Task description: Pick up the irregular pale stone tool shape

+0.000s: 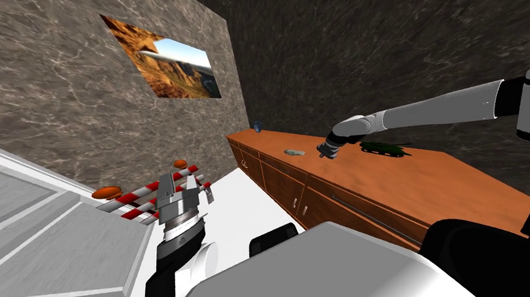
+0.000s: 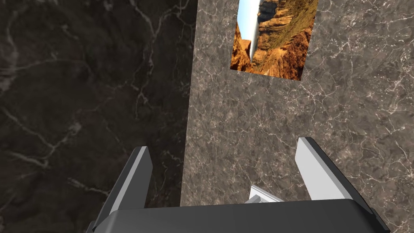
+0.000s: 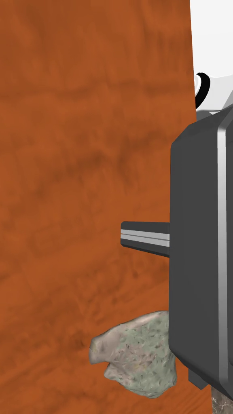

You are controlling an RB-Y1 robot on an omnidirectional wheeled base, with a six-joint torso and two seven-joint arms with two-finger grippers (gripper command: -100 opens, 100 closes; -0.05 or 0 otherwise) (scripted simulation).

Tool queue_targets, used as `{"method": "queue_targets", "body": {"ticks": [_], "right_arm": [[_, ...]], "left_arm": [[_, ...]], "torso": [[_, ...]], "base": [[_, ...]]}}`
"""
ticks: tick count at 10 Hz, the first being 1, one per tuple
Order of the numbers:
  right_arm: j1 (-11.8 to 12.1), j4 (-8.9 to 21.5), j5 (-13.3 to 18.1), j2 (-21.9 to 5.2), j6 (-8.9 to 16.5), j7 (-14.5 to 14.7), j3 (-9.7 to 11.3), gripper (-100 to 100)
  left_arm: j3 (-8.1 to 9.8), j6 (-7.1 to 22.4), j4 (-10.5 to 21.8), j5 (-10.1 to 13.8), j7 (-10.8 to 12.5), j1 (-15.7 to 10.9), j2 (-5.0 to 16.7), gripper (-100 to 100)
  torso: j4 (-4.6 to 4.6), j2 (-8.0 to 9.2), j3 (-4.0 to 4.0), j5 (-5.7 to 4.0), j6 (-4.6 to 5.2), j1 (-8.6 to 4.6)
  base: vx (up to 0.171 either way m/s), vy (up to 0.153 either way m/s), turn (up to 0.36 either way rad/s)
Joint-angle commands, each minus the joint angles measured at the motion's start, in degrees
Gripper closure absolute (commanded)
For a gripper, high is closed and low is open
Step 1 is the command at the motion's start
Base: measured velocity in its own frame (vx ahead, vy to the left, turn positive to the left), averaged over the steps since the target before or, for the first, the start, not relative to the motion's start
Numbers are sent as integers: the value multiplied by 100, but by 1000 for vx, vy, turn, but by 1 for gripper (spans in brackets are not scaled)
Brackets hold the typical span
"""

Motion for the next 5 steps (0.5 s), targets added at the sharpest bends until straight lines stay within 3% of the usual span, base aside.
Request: {"method": "queue_targets", "body": {"ticks": [1, 2, 3, 4, 5], "right_arm": [[286, -79, 111, -219, 11, -286, -286, 100], [385, -79, 111, -219, 11, -483, -445, 100], [385, -79, 111, -219, 11, -599, -465, 100], [658, -174, 230, -433, 27, -782, -715, 100], [742, -174, 230, -433, 27, -936, -877, 100]], "left_arm": [[0, 0, 0, 0, 0, 0, 0, 0], [0, 0, 0, 0, 0, -1, 0, 0], [0, 0, 0, 0, 0, -1, 0, 0], [0, 0, 0, 0, 0, 0, 0, 0], [0, 0, 0, 0, 0, -1, 0, 0]], "torso": [[0, 0, 0, 0, 0, 0], [-2, 5, 0, 1, -7, -3], [1, 10, 5, -2, -2, -13], [1, 2, 1, -1, 1, -3], [-1, 6, 1, 0, -6, -6]], "base": [[-77, -64, 128], [-99, -96, 101], [-48, -50, 2], [-80, -69, 117], [-103, -71, 106]]}}
